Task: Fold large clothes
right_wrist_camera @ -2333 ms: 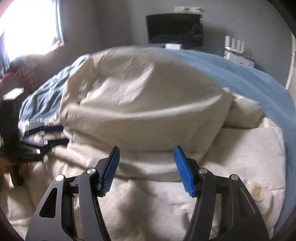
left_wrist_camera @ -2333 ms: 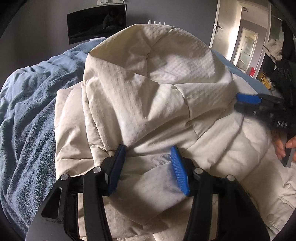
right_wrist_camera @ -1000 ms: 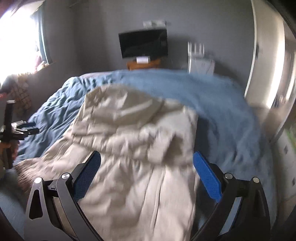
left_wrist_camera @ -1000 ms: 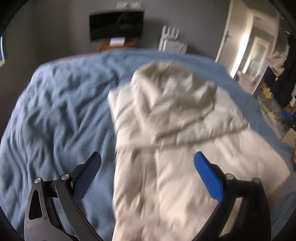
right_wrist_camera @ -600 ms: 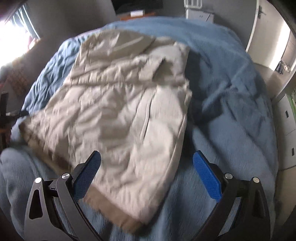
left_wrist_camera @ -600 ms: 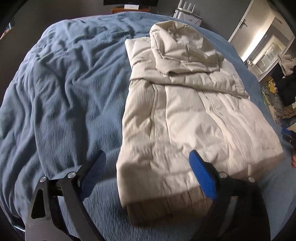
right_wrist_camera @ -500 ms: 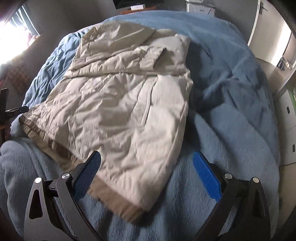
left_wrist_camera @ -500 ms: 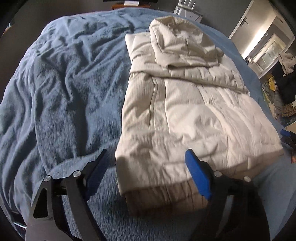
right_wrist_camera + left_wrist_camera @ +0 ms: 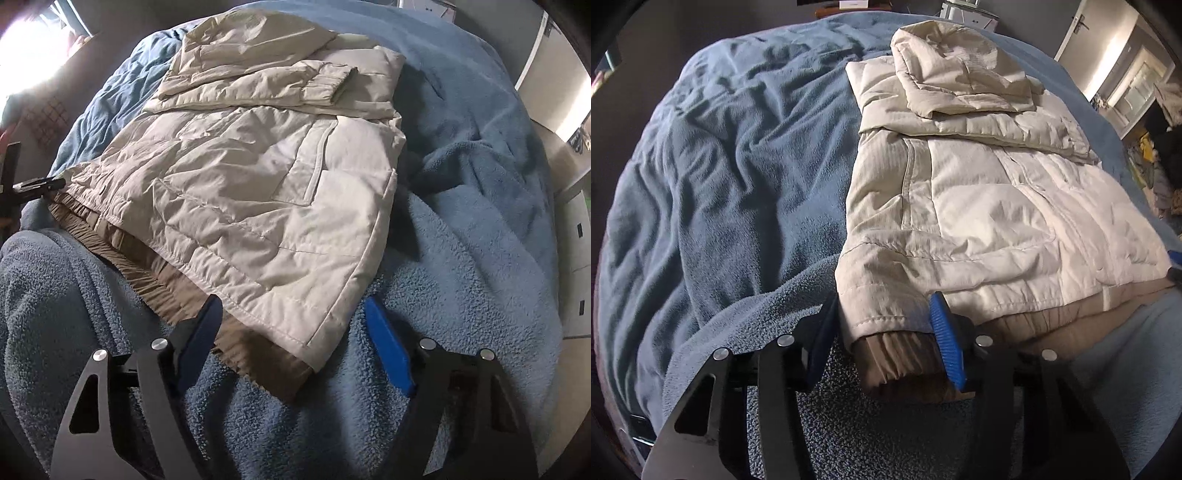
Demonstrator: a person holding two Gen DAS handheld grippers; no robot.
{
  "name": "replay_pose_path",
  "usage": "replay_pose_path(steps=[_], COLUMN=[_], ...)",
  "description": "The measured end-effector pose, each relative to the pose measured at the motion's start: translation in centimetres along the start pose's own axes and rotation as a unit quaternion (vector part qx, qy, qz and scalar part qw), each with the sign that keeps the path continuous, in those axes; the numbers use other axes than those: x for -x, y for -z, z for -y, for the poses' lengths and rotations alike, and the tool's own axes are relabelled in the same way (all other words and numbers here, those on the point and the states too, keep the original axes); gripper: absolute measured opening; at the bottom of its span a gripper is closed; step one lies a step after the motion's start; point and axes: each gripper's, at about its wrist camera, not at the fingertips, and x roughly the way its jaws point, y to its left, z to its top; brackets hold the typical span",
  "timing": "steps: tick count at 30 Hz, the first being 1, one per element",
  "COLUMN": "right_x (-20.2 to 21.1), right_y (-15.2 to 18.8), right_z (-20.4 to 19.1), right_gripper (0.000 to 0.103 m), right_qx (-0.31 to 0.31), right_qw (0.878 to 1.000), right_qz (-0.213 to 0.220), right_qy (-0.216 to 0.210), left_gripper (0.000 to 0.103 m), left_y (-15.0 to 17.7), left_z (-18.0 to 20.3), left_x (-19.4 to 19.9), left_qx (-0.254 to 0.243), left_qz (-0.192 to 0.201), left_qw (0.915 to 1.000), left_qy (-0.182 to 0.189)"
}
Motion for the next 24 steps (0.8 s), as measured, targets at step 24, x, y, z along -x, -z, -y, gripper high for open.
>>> replay_pose_path(steps=[24], right_x=[-2.8], right_y=[-2.5], right_z=[1.1], right_gripper=[0.074], right_qx=[-0.054], right_qw=[0.994], right_qz=[-0.001], right_qy=[-0.098], left_gripper=[0.051], left_y=[0.1], left_z=[-2.7], left_x=[-0.1], left_qx=[0.059], left_qz=[-0.017], left_qw=[0.9898], left_qy=[0.128])
